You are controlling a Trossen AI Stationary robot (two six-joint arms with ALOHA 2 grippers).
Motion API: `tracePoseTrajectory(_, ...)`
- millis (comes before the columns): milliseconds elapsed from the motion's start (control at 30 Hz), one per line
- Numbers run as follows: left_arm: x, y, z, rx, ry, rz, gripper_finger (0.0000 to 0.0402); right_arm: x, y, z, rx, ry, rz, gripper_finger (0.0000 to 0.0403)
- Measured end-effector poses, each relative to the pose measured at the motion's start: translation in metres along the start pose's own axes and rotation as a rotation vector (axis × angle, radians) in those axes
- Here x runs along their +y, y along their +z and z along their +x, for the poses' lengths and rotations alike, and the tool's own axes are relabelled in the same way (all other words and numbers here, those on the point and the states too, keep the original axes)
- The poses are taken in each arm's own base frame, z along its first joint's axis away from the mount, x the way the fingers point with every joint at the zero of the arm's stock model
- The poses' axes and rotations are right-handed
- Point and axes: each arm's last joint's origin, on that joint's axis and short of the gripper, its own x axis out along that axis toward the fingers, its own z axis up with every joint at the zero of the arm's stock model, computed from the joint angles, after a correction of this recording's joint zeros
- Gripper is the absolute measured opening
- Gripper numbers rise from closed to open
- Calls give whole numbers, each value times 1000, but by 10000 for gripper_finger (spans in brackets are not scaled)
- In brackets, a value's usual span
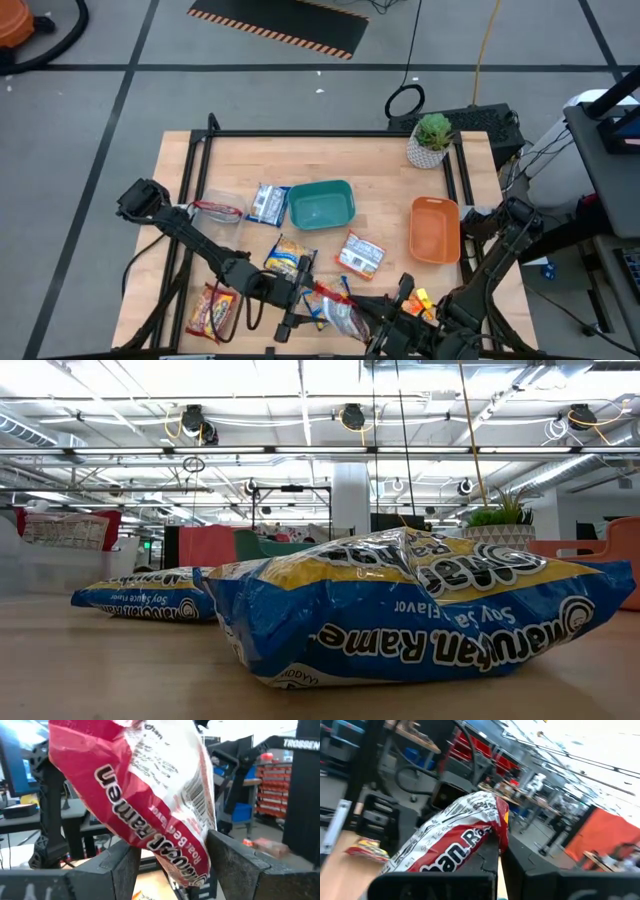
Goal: Sort Maruchan noodles
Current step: Put the right red noodle pack into the transparent bin
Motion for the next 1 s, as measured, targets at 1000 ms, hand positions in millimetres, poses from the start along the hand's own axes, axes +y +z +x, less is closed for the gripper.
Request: tracePoseTrajectory(1000,3,2,1,-29,-116,-57,227,1,0,3,-18,19,-40,0)
